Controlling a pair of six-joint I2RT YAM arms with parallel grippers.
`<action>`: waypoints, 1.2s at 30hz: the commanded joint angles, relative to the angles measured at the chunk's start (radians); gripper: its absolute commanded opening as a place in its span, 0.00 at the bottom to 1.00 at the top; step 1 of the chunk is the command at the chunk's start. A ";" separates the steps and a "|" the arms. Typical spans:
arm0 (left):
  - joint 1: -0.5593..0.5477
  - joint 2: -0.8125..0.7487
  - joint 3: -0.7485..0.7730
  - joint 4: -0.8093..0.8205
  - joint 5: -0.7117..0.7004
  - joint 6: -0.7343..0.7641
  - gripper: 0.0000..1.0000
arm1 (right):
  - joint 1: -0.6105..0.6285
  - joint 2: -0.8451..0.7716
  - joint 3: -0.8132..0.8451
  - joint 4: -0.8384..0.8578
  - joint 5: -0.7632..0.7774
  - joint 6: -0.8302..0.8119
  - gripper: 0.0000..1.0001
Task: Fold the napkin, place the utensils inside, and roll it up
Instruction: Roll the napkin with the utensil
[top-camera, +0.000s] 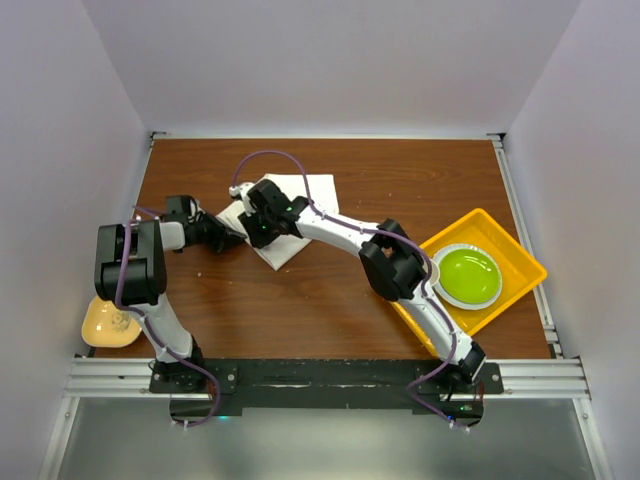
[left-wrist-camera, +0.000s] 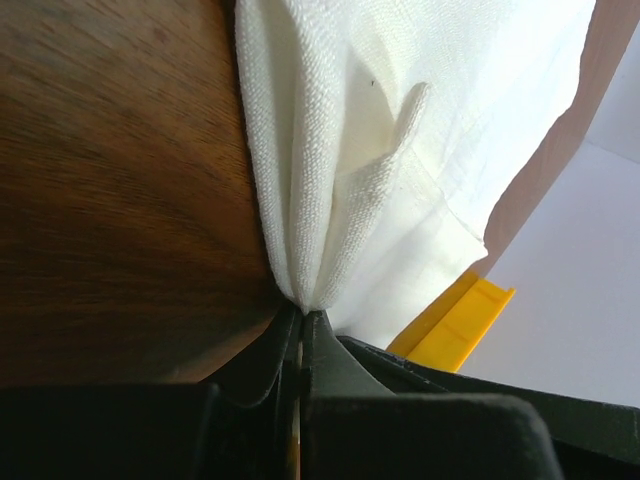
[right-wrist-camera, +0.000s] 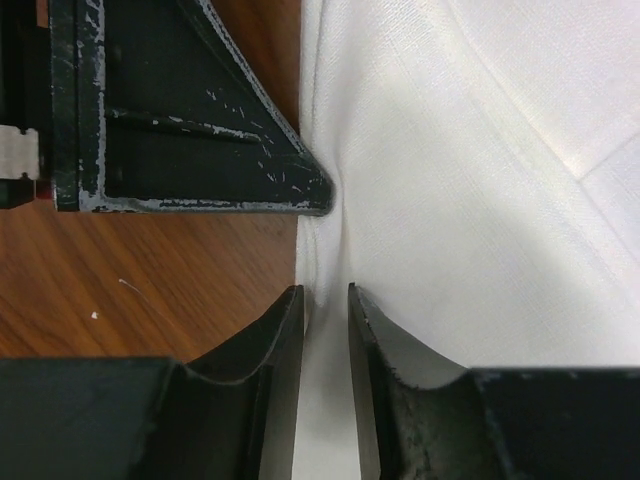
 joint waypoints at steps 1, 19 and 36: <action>0.002 -0.048 0.013 0.007 0.016 -0.015 0.00 | 0.033 -0.079 0.088 -0.096 0.080 -0.078 0.38; -0.001 -0.052 0.030 -0.027 0.023 -0.019 0.00 | 0.072 0.066 0.226 -0.122 0.194 -0.193 0.63; 0.000 -0.061 0.047 -0.031 0.031 -0.038 0.00 | 0.073 0.106 0.154 -0.083 0.229 -0.196 0.53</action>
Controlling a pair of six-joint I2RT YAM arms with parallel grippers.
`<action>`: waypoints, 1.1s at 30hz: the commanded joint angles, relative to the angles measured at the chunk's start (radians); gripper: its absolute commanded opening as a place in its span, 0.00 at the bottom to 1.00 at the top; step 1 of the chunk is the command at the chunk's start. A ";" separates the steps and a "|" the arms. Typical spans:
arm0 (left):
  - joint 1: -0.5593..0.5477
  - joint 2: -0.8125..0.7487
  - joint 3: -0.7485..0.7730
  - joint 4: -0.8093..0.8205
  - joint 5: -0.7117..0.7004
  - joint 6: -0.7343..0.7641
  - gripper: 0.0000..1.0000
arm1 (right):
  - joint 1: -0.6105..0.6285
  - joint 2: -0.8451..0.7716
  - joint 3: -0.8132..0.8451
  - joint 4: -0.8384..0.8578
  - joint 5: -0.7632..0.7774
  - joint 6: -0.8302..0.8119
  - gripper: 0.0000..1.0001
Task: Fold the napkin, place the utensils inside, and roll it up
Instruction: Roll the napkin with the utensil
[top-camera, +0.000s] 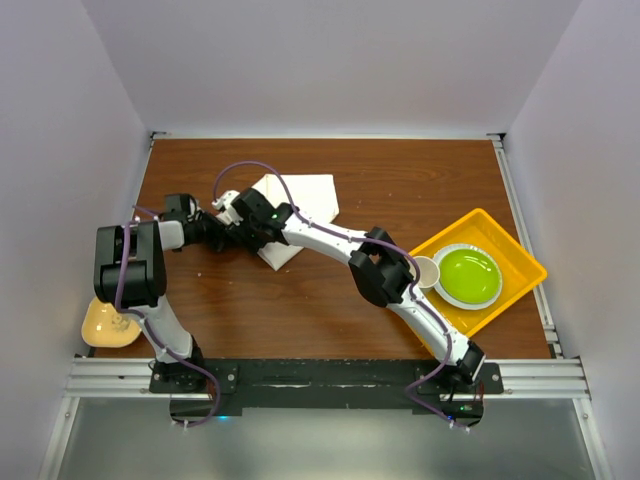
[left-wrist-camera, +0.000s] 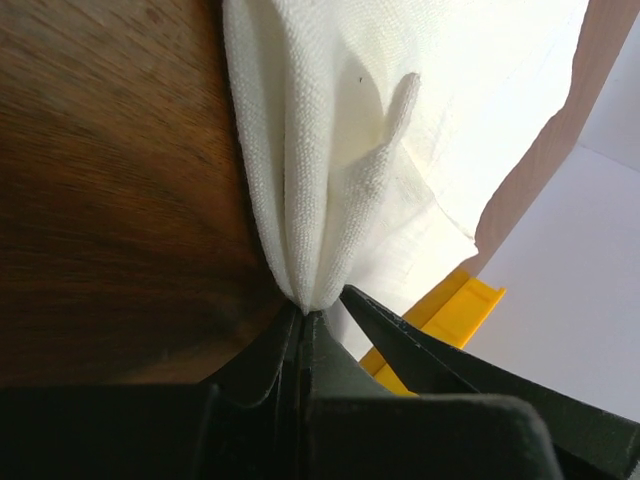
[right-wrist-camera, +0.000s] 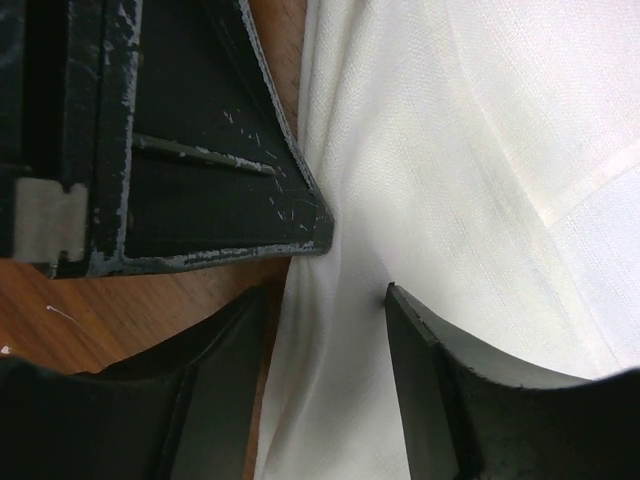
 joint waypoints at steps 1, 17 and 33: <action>-0.001 -0.048 0.038 0.004 0.029 -0.022 0.00 | 0.006 0.014 -0.022 0.029 0.034 0.009 0.51; -0.015 -0.063 0.027 0.023 0.023 -0.074 0.00 | 0.044 0.022 -0.129 0.032 0.148 -0.013 0.51; -0.021 -0.089 0.028 0.018 0.031 -0.085 0.00 | 0.055 0.033 -0.195 0.066 0.234 0.002 0.07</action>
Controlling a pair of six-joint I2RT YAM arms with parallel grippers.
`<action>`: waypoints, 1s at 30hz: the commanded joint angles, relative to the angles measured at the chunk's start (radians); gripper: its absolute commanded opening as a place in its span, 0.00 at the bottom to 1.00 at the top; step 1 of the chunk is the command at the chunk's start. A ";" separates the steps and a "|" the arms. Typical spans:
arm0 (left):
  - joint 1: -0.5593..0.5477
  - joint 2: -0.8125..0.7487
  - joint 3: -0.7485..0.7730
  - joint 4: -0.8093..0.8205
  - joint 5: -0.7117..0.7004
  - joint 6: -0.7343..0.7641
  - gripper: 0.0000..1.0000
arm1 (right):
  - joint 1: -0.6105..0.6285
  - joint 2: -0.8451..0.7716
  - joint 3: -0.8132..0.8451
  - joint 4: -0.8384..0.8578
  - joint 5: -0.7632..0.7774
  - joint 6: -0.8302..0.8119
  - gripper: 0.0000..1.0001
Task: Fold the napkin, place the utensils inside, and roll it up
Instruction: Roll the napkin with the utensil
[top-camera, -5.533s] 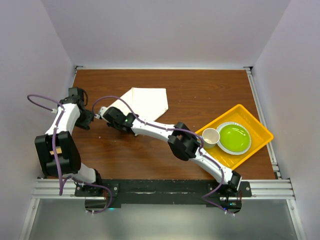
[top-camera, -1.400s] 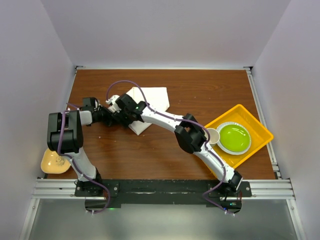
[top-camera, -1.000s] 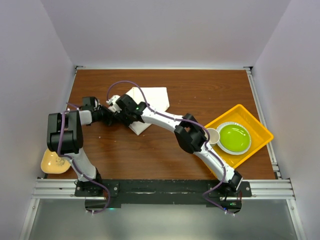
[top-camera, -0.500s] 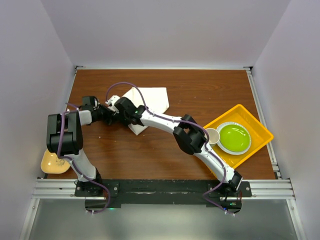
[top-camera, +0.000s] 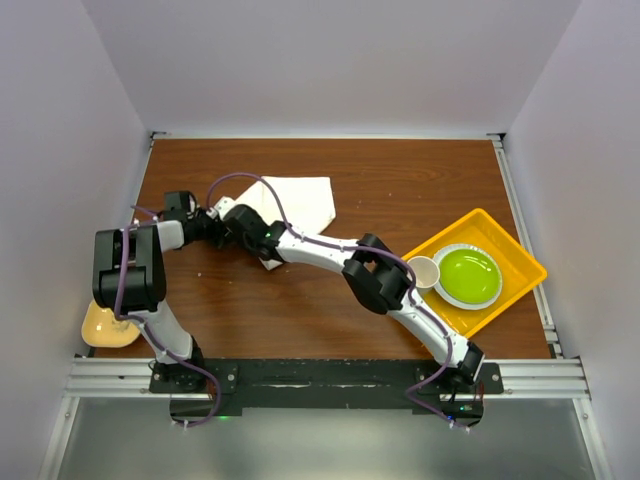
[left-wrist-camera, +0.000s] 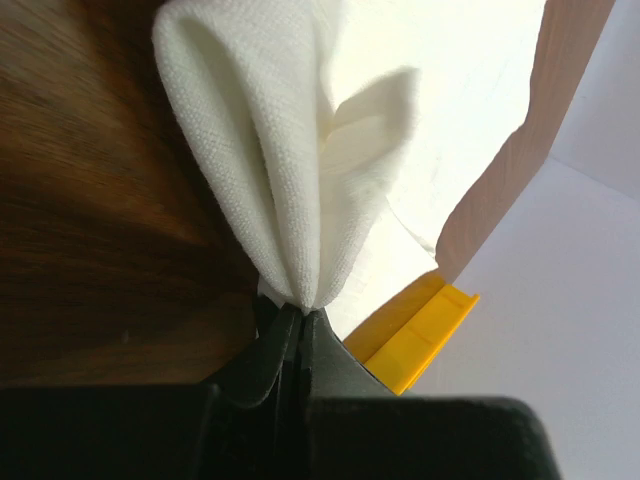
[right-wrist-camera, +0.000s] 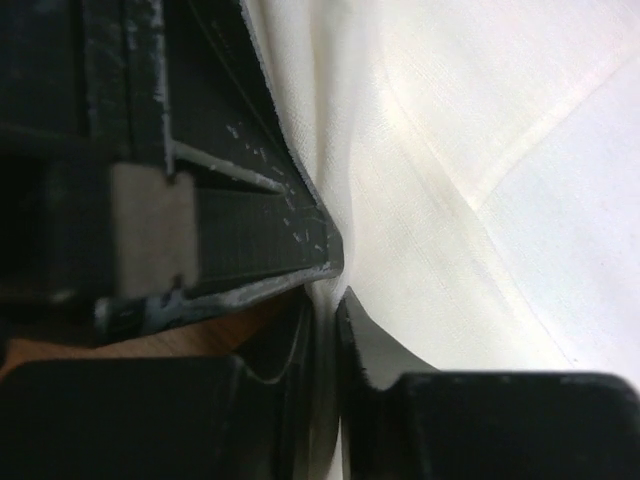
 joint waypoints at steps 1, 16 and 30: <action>-0.008 -0.054 0.028 0.017 0.044 -0.009 0.00 | -0.012 0.053 -0.060 -0.134 -0.048 0.009 0.03; 0.004 -0.177 0.203 -0.213 -0.150 0.255 0.31 | -0.154 -0.045 -0.152 -0.042 -0.570 0.275 0.00; -0.010 -0.240 0.057 -0.106 -0.080 0.324 0.17 | -0.381 -0.048 -0.454 0.546 -1.153 0.842 0.00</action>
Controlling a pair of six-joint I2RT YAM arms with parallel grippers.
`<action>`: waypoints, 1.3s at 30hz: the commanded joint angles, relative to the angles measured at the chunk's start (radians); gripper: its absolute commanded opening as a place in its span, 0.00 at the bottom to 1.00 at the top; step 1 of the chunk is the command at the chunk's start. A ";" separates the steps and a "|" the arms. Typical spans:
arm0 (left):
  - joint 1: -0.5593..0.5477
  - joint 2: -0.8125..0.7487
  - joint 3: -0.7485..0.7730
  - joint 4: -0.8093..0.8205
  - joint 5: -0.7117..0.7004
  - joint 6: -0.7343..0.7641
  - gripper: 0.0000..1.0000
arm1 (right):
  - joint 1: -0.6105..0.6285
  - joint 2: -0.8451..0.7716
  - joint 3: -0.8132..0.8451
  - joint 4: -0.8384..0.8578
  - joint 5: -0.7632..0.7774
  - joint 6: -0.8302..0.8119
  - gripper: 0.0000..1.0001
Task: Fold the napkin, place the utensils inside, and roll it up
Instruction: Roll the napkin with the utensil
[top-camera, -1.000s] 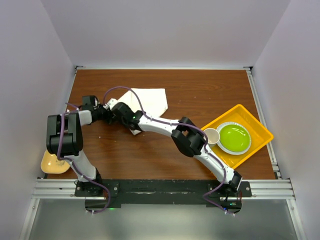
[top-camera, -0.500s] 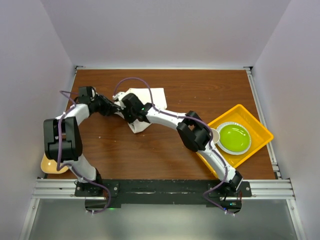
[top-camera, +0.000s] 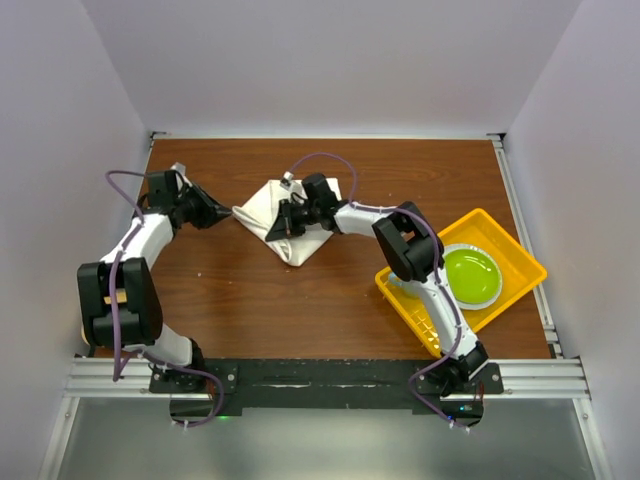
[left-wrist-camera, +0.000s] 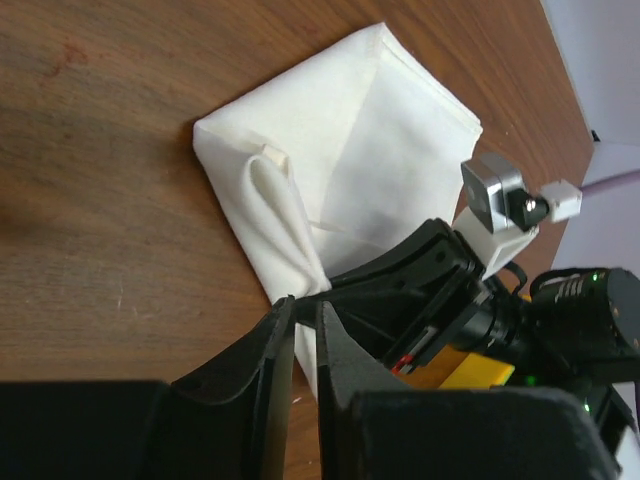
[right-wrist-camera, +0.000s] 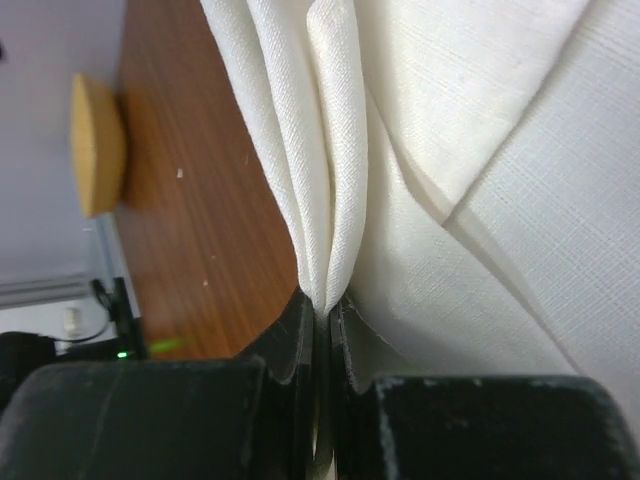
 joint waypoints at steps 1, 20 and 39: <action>-0.014 0.007 -0.095 0.131 0.115 -0.008 0.14 | -0.041 0.050 -0.088 0.147 -0.143 0.222 0.00; -0.125 0.324 -0.292 1.042 0.221 -0.357 0.00 | -0.113 0.147 -0.008 -0.043 -0.192 0.227 0.00; -0.191 0.473 -0.186 0.561 0.054 -0.173 0.00 | -0.113 0.090 0.133 -0.295 -0.146 0.003 0.22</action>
